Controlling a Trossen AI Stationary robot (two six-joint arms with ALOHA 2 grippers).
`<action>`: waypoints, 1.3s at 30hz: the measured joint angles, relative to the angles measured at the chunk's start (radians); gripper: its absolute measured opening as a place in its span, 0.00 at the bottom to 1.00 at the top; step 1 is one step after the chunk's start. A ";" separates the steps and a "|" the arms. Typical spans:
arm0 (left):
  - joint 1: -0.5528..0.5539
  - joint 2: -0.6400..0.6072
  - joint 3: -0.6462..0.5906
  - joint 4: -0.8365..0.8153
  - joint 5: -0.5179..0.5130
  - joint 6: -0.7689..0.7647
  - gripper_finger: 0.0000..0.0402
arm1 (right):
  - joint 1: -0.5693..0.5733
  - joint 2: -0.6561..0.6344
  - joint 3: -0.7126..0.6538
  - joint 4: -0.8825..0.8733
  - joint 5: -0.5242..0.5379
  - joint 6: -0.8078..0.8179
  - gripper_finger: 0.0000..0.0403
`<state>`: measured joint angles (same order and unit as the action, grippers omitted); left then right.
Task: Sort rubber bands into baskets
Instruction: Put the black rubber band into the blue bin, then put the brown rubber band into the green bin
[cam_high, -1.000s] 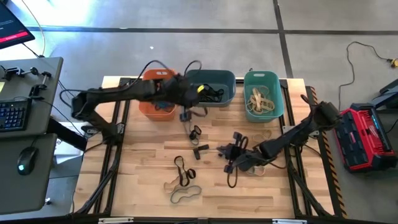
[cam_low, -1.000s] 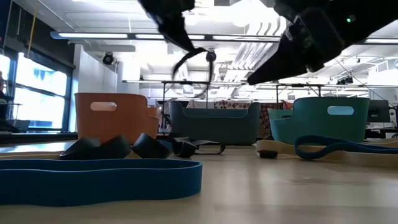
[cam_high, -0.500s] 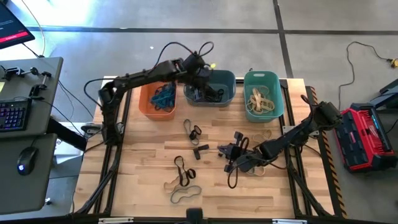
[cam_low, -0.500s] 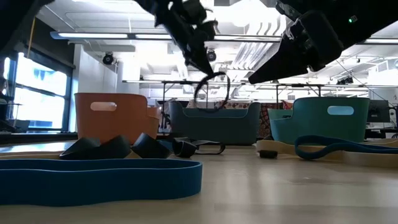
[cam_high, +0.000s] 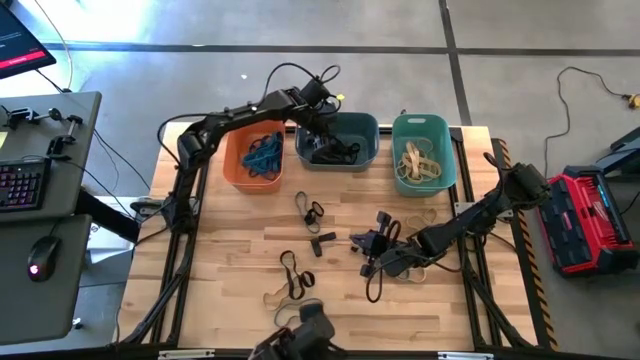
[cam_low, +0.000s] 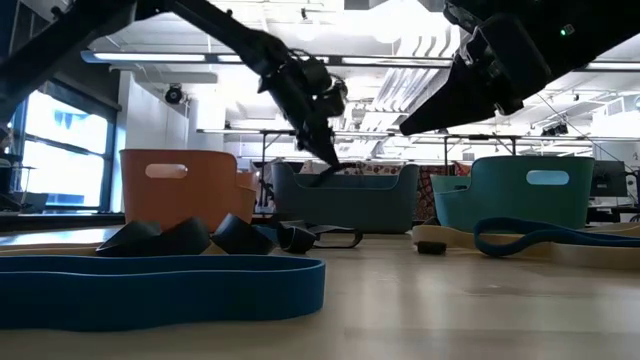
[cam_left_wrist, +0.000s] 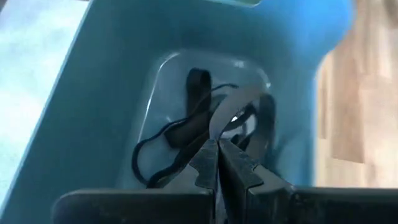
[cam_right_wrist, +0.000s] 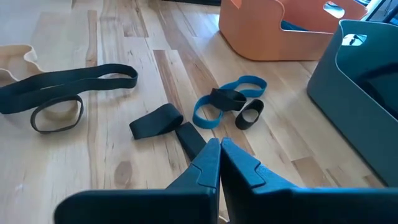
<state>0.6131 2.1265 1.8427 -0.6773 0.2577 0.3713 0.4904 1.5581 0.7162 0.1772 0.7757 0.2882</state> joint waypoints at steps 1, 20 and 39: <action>0.004 0.008 0.000 0.002 0.000 0.000 0.00 | 0.000 0.000 0.000 0.000 0.000 0.000 0.00; -0.055 -0.011 -0.001 0.051 0.069 0.041 0.41 | 0.020 0.001 0.000 -0.015 0.054 -0.016 0.00; -0.219 -0.014 -0.037 0.258 0.155 0.007 0.39 | 0.047 -0.191 0.001 -0.437 0.016 0.350 0.14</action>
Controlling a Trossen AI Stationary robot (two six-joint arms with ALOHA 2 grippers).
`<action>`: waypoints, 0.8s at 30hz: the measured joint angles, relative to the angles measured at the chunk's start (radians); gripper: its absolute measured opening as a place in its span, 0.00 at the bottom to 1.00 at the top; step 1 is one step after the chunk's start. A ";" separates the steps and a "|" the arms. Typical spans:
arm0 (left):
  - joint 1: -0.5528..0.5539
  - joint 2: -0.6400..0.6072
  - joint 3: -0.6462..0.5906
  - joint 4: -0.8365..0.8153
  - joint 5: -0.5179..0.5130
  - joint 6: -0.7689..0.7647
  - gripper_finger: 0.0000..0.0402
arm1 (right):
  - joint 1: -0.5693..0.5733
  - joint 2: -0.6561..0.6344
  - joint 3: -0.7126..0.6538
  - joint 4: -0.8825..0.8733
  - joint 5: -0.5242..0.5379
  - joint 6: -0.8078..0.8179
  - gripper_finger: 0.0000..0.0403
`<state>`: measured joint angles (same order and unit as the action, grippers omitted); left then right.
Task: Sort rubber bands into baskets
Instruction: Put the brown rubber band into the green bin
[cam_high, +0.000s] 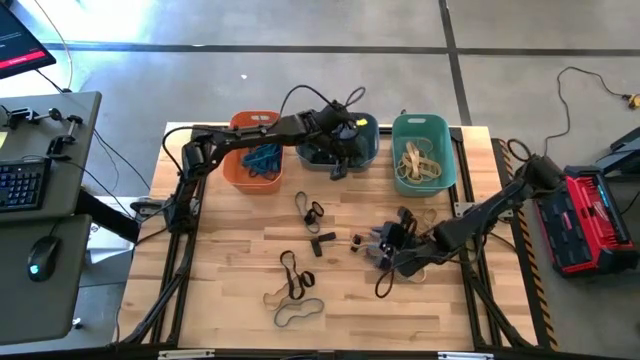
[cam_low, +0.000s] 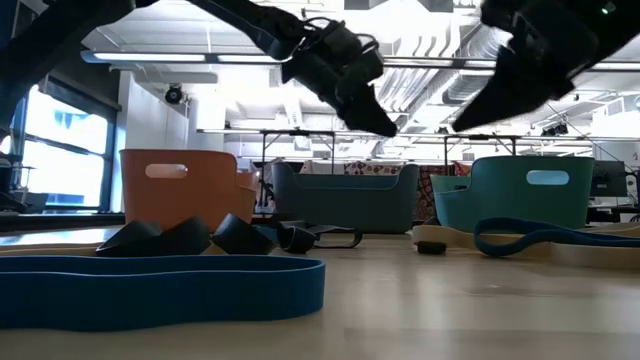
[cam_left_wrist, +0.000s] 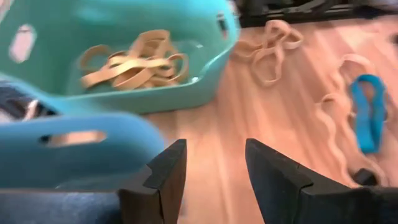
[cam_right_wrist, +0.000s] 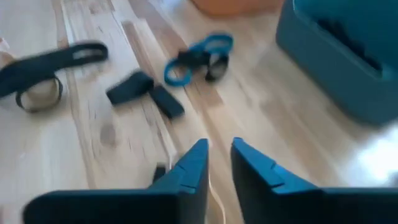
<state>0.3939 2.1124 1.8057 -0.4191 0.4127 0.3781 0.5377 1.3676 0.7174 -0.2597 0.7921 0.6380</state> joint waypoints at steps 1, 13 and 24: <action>-0.012 0.000 0.000 0.000 0.000 0.000 0.38 | 0.000 -0.010 0.000 -0.041 -0.019 0.038 0.17; -0.139 0.000 0.000 -0.013 -0.015 0.000 0.29 | 0.000 -0.040 0.000 -0.576 -0.262 0.479 0.37; -0.208 0.003 -0.001 -0.056 -0.038 -0.082 0.28 | 0.000 -0.040 -0.028 -0.693 -0.390 0.506 0.37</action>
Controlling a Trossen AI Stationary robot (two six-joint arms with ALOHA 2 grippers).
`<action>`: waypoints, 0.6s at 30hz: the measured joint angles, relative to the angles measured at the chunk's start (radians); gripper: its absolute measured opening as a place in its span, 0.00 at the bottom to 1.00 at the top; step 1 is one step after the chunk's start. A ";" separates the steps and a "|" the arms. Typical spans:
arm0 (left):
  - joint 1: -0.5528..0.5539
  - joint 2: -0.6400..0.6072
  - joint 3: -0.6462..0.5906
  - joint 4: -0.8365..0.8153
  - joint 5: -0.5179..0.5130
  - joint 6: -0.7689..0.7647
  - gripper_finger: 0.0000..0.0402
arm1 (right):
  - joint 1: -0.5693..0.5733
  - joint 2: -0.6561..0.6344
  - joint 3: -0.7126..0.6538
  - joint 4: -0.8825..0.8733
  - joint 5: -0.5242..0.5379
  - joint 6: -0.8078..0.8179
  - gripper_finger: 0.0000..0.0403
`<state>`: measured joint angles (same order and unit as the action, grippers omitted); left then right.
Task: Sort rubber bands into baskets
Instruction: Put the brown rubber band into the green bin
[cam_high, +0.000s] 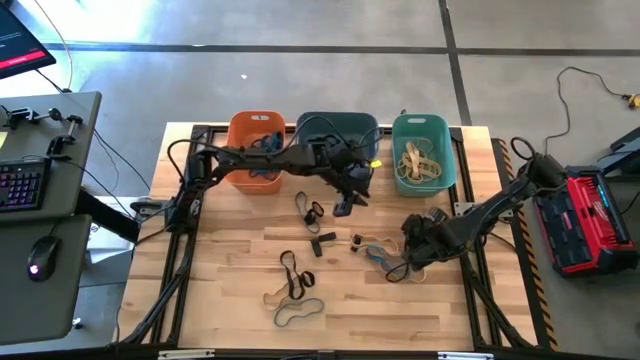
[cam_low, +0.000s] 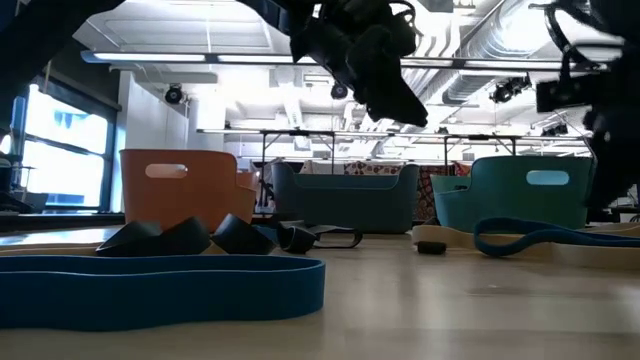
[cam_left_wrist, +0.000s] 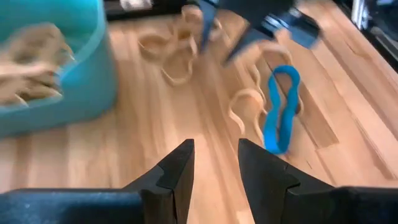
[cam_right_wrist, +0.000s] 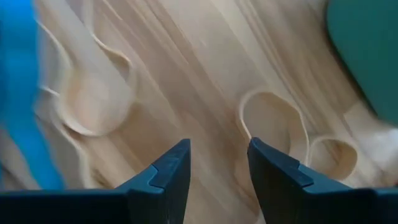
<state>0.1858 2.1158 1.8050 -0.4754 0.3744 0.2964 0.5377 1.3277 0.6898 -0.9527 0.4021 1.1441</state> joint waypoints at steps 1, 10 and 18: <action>-0.003 0.001 0.000 -0.017 0.000 -0.004 0.28 | -0.001 0.000 -0.015 0.000 -0.012 0.000 0.37; -0.053 0.037 -0.002 -0.113 -0.197 0.089 0.21 | -0.041 0.001 -0.122 0.091 -0.046 0.005 0.37; -0.091 0.027 -0.130 0.045 -0.241 0.065 0.01 | -0.073 -0.002 -0.167 0.165 -0.073 -0.025 0.28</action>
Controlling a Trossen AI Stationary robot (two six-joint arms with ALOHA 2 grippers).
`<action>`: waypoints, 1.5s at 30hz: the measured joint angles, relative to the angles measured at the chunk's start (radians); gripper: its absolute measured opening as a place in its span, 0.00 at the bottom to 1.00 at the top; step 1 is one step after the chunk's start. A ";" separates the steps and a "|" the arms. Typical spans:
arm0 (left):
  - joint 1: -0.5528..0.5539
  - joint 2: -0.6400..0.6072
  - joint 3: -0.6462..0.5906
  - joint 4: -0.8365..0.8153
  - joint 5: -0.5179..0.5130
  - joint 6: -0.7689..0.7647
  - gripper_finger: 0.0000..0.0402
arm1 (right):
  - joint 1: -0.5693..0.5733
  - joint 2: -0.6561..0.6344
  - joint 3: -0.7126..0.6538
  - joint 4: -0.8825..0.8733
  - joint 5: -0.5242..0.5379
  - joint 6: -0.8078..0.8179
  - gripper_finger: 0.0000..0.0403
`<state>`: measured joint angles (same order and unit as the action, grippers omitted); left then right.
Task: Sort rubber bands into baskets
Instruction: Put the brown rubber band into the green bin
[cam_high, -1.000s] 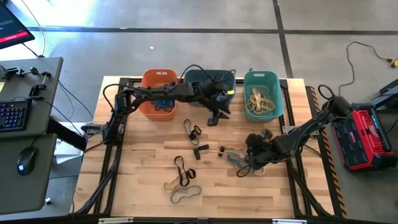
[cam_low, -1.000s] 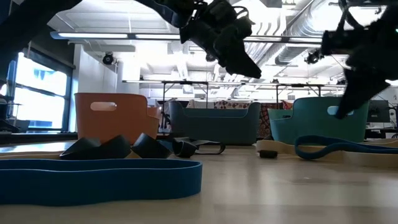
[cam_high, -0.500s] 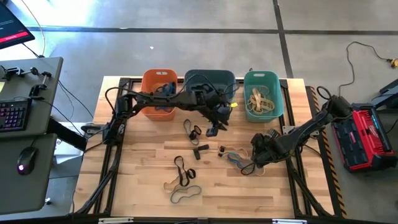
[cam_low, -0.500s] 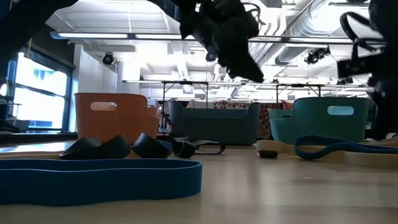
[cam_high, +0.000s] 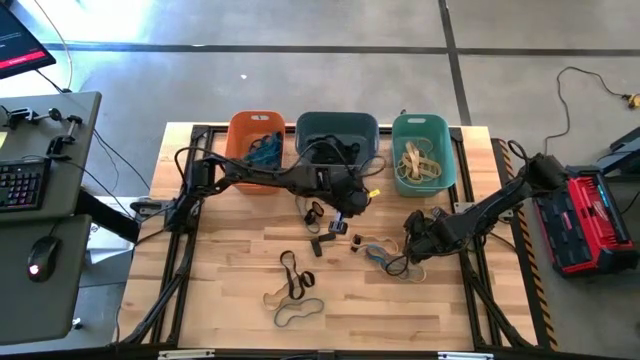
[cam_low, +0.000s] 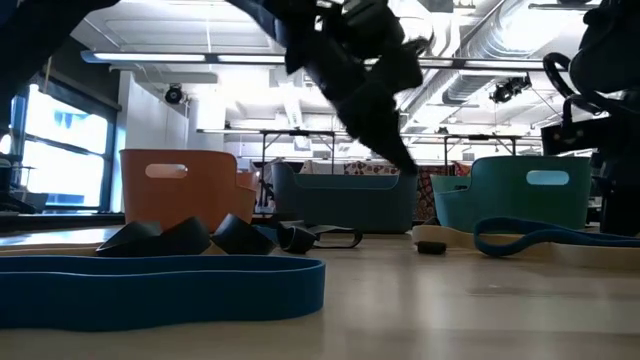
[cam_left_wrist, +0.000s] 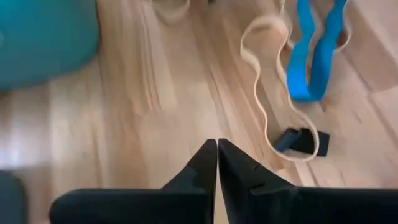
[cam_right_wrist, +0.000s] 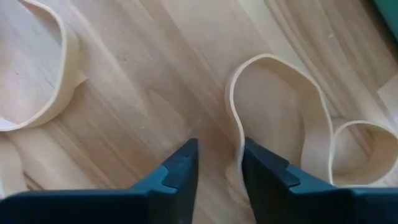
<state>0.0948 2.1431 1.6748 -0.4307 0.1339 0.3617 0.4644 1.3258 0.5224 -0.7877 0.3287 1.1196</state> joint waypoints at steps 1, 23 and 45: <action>0.000 -0.003 -0.026 0.018 -0.002 -0.018 0.01 | 0.000 0.000 0.000 0.003 0.000 -0.002 0.25; -0.009 -0.393 -0.679 0.728 -0.064 -0.194 0.00 | -0.030 0.003 0.196 0.029 0.070 -0.223 0.01; -0.119 -0.684 -1.204 1.141 -0.267 -0.255 0.00 | -0.533 0.002 0.689 -0.298 0.531 -0.580 0.00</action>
<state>-0.0246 1.4587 0.4708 0.7106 -0.1334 0.1064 -0.0684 1.3277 1.2113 -1.0859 0.8601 0.5399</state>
